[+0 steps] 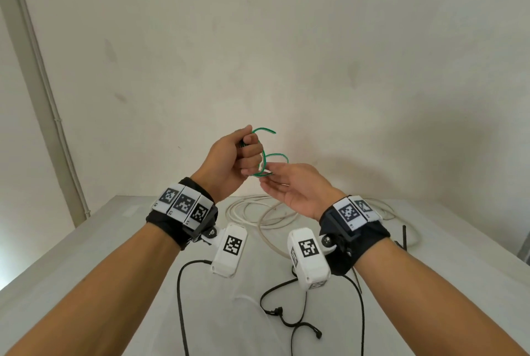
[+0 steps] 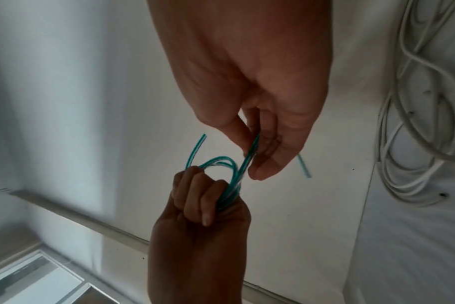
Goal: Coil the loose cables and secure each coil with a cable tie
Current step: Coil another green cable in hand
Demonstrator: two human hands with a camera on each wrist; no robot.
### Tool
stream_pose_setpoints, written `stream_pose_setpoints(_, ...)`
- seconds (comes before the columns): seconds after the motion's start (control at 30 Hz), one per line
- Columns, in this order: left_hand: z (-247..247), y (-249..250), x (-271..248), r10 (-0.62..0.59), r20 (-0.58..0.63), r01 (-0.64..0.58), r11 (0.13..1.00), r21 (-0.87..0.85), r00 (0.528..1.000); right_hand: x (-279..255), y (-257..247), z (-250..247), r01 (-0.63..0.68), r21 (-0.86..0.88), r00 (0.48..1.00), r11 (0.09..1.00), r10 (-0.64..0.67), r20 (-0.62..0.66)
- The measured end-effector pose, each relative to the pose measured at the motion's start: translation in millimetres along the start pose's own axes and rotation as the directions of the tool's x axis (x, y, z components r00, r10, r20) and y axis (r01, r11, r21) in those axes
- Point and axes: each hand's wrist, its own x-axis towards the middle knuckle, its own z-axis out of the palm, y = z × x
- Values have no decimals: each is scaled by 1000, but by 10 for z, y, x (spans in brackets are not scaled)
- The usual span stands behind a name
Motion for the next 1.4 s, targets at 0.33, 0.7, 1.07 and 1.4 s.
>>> stream_pose_setpoints(0.33, 10, -36, -152, -212, 91, 187, 956, 226, 973, 104, -24, -149, 67, -99, 982, 993, -83, -170)
stream_pose_setpoints(0.7, -177, -278, -168, -572, 44, 502, 751, 430, 819, 174, -163, -309, 67, -271, 984, 960, -108, -141)
stream_pose_setpoints(1.07, -230, -529, -107, -600, 117, 553, 784, 280, 791, 133, -206, -217, 274, -695, 917, 665, -398, -19)
stream_pose_setpoints(1.4, -333, -532, -32, -456, 56, 456, 890, 9, 888, -24, -283, -184, 113, -197, 960, 974, -56, 275)
